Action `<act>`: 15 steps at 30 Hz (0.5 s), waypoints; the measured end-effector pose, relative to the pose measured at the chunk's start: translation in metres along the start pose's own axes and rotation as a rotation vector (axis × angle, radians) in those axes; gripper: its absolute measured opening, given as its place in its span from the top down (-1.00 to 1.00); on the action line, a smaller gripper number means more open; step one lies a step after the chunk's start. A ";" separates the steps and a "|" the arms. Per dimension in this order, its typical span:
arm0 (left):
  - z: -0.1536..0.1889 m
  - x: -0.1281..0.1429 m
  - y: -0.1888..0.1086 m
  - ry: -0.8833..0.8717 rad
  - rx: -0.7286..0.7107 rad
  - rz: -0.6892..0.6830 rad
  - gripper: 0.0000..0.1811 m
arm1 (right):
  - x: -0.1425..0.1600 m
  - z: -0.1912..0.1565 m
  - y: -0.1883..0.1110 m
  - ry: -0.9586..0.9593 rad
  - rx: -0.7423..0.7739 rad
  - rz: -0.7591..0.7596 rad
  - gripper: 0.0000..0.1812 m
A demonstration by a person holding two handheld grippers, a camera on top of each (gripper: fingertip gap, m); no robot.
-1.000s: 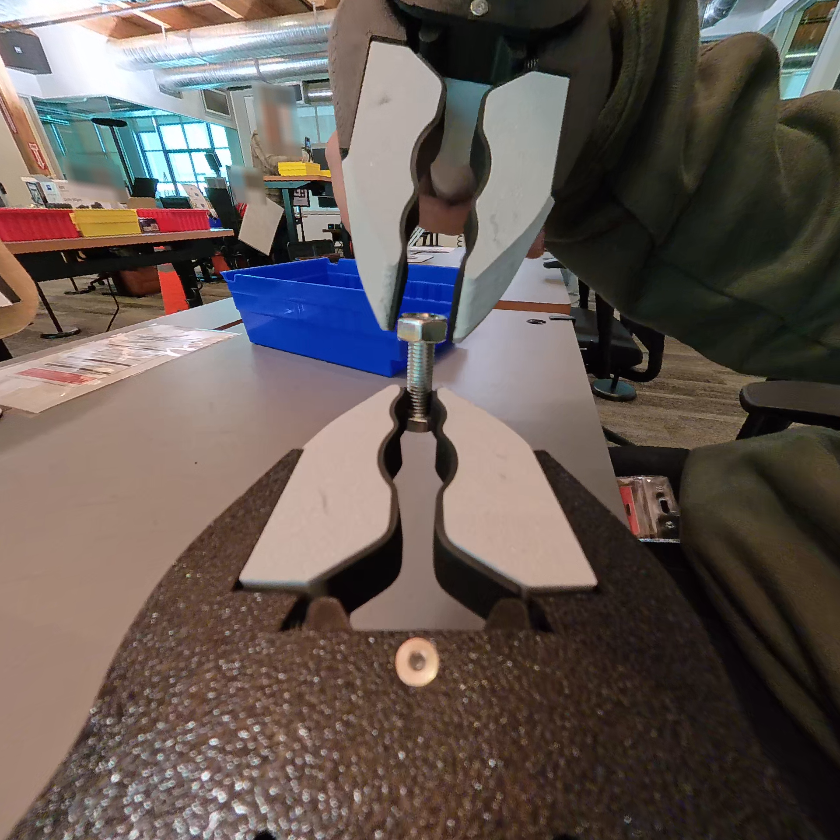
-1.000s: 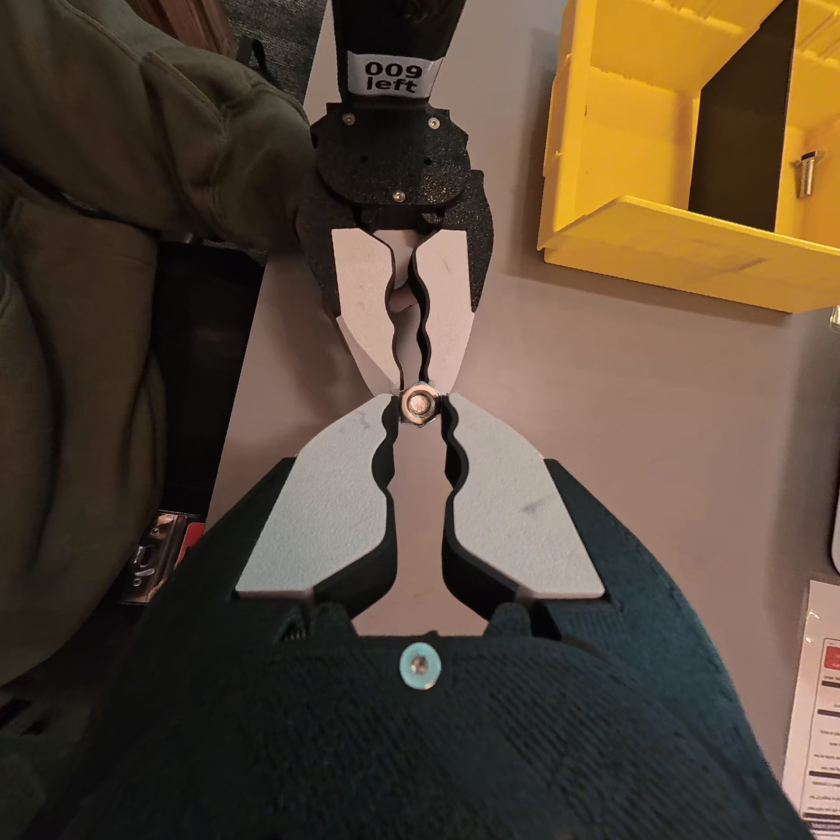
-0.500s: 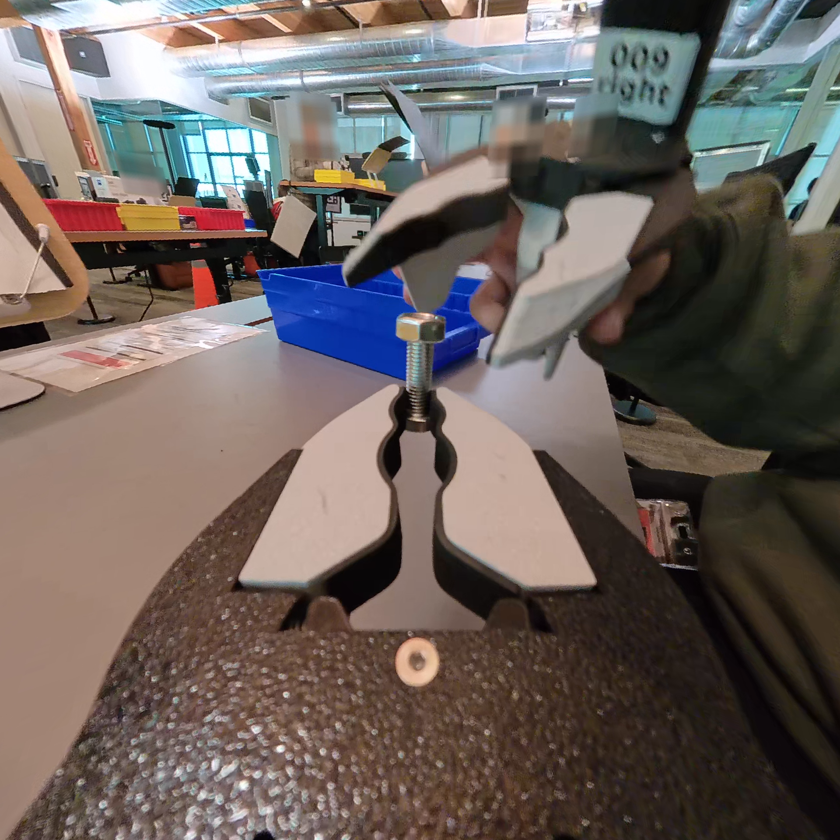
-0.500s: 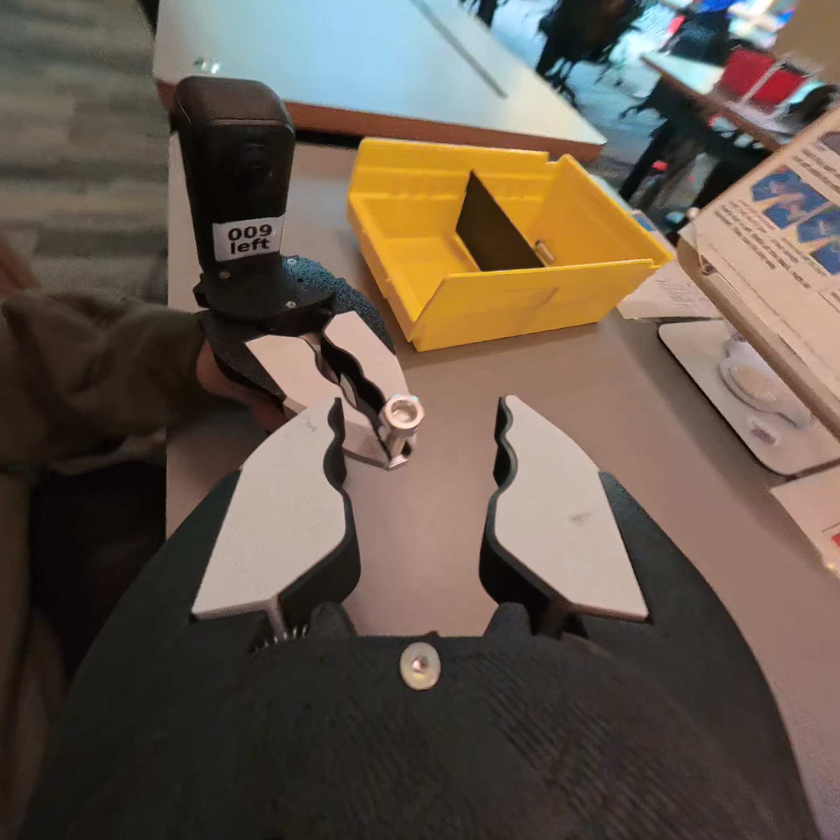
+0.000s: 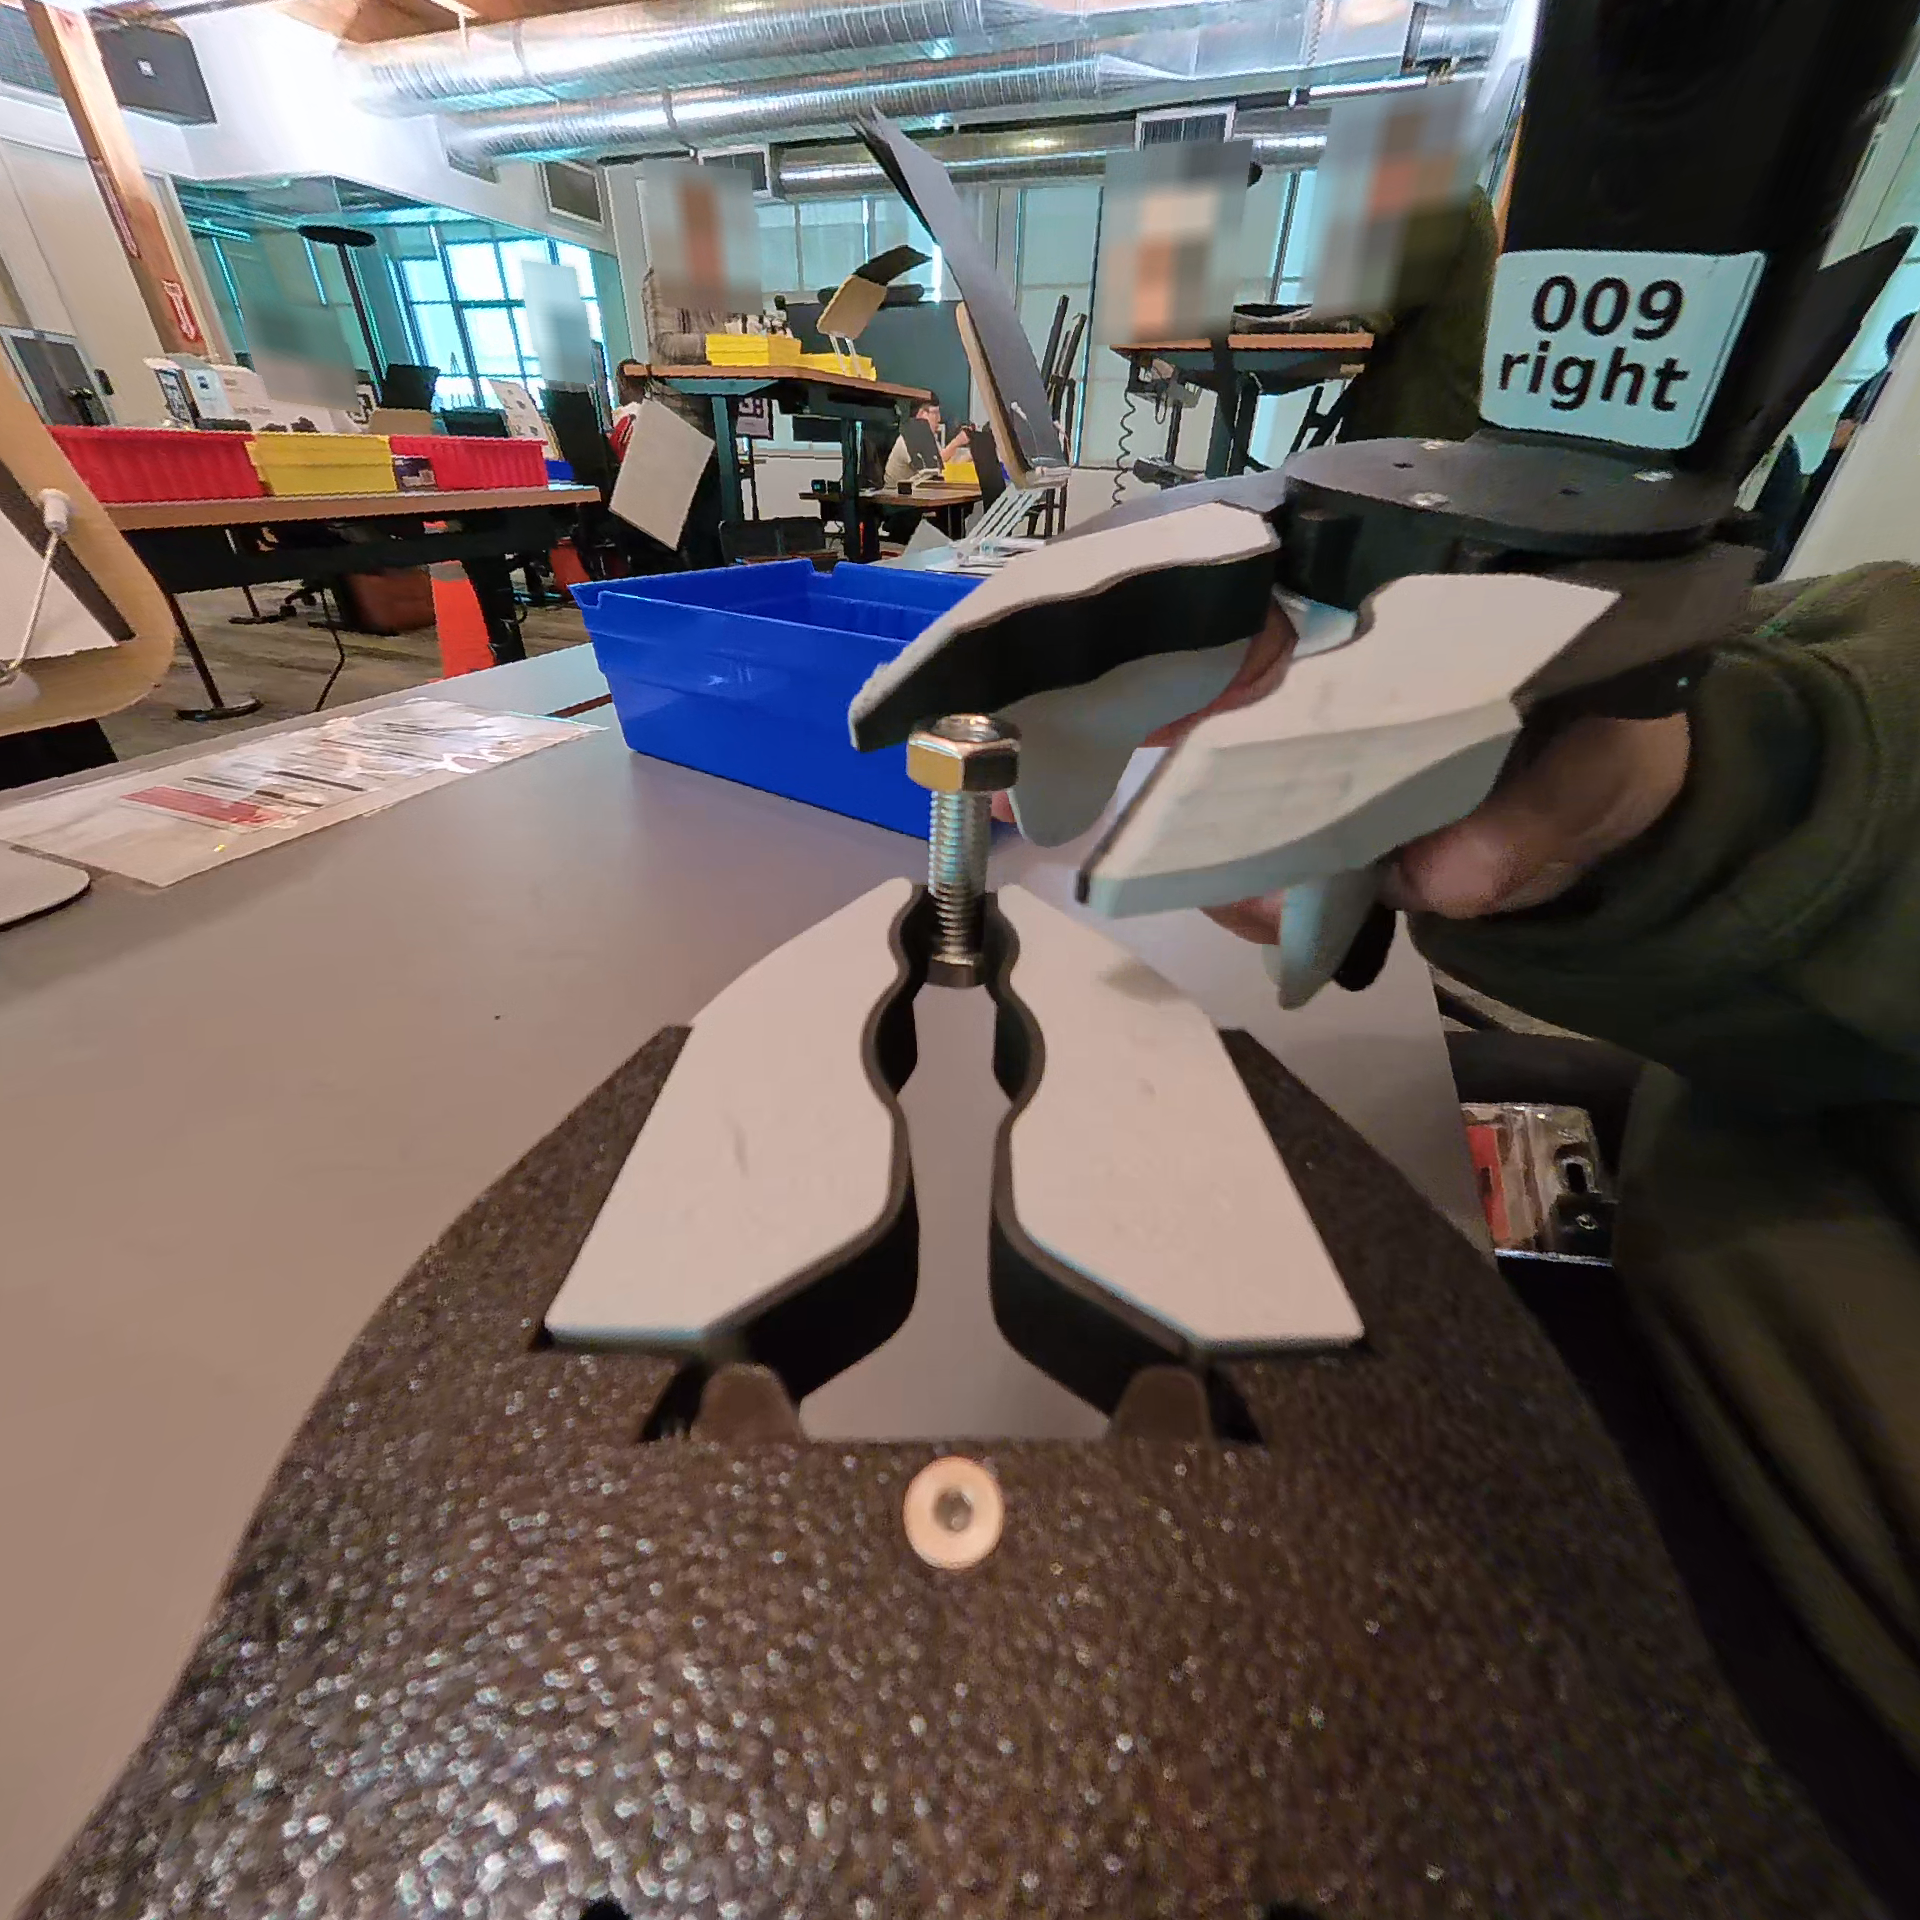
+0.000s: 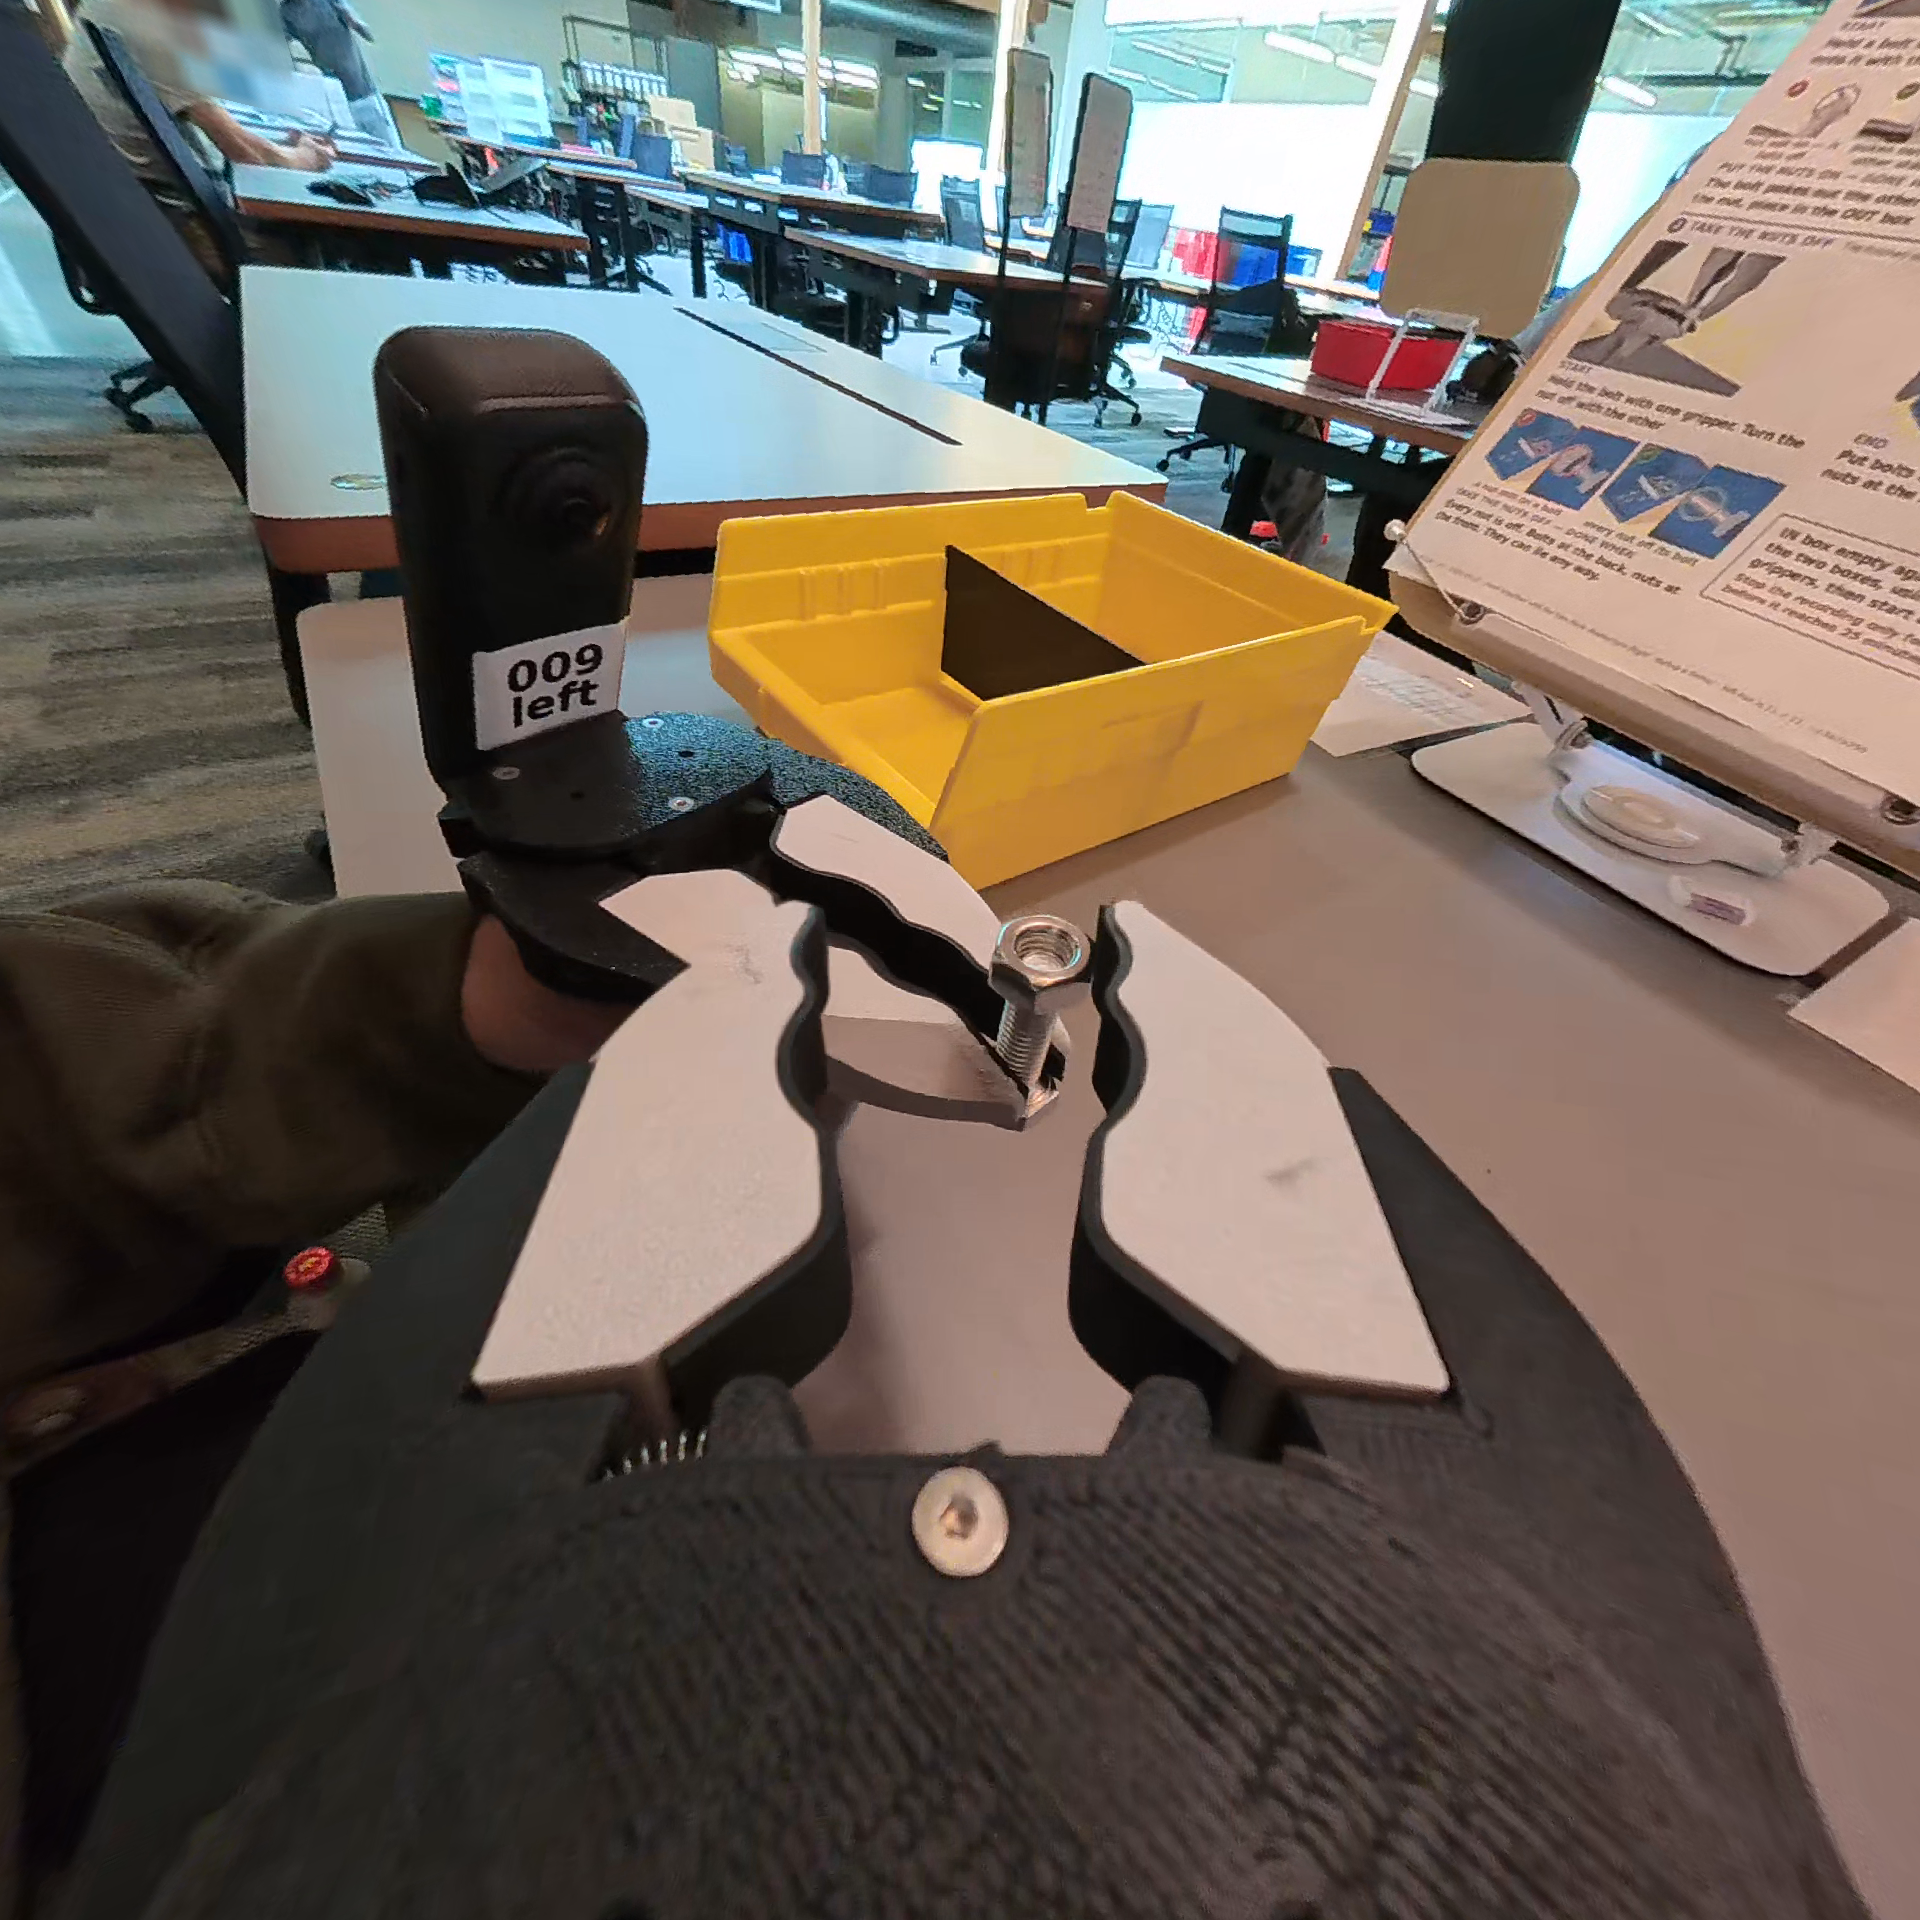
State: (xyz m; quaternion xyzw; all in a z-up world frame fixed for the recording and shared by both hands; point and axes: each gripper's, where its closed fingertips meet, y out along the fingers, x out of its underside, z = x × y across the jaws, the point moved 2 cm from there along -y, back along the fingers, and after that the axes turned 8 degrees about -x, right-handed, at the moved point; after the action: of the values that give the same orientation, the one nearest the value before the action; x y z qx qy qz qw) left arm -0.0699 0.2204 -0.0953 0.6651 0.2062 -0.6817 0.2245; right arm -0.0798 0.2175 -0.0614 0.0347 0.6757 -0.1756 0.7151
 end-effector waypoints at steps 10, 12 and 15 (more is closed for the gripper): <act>0.002 0.000 0.001 -0.007 0.004 0.001 0.90 | 0.001 0.008 -0.008 0.022 0.044 0.020 0.68; 0.001 0.000 0.000 -0.008 -0.001 0.001 0.90 | 0.001 0.008 -0.009 0.036 0.041 0.026 0.68; -0.001 0.000 0.000 -0.016 -0.011 0.002 0.90 | 0.001 0.008 -0.009 0.050 0.045 0.031 0.68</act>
State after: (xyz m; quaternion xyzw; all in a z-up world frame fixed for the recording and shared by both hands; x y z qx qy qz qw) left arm -0.0690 0.2213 -0.0952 0.6586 0.2074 -0.6857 0.2303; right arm -0.0748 0.2064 -0.0603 0.0655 0.6886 -0.1789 0.6997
